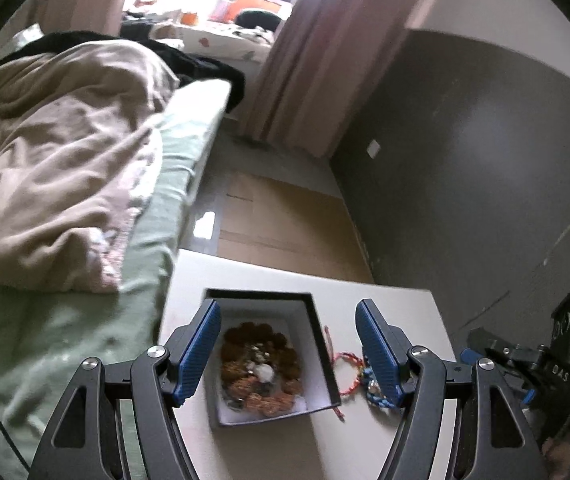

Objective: Organize jewelry
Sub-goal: 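Carry the rudraksha bracelet into the box and open the right gripper, then close the left gripper on the blue knotted bracelet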

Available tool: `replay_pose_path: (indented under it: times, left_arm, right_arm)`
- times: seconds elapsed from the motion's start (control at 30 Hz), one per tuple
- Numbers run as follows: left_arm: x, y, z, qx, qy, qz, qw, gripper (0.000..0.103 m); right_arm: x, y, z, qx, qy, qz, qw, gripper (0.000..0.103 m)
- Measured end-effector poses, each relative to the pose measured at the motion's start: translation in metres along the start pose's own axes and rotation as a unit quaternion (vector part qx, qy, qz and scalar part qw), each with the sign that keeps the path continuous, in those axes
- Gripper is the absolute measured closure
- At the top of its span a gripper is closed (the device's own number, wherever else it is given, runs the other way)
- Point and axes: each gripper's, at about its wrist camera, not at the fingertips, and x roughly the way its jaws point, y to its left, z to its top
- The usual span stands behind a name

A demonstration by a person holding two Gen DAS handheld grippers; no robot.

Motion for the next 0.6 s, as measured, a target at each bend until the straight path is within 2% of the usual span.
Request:
replay_pose_path:
  times: [0.13,0.3,0.57,0.6]
  left_arm:
    - [0.015,-0.025,-0.007,0.020,0.027,-0.017,0.9993,0.033]
    - [0.035,-0.068,-0.019,0.072,0.064,-0.033,0.9948,0.033]
    - [0.067,-0.124,-0.042,0.147,0.119,-0.054,0.9805,0.039]
    - [0.073,-0.129,-0.047,0.154,0.129,-0.057,0.9780,0.042]
  right_arm:
    - [0.000,-0.024,-0.001,0.031,0.022,-0.018,0.999,0.023]
    - [-0.010,-0.044,0.002,0.053,0.025,-0.025,0.998,0.023]
    - [-0.033,-0.068,0.009,0.080,0.013,-0.024,0.996,0.023]
    - [-0.035,-0.073,0.010,0.087,0.014,-0.024,0.996,0.023]
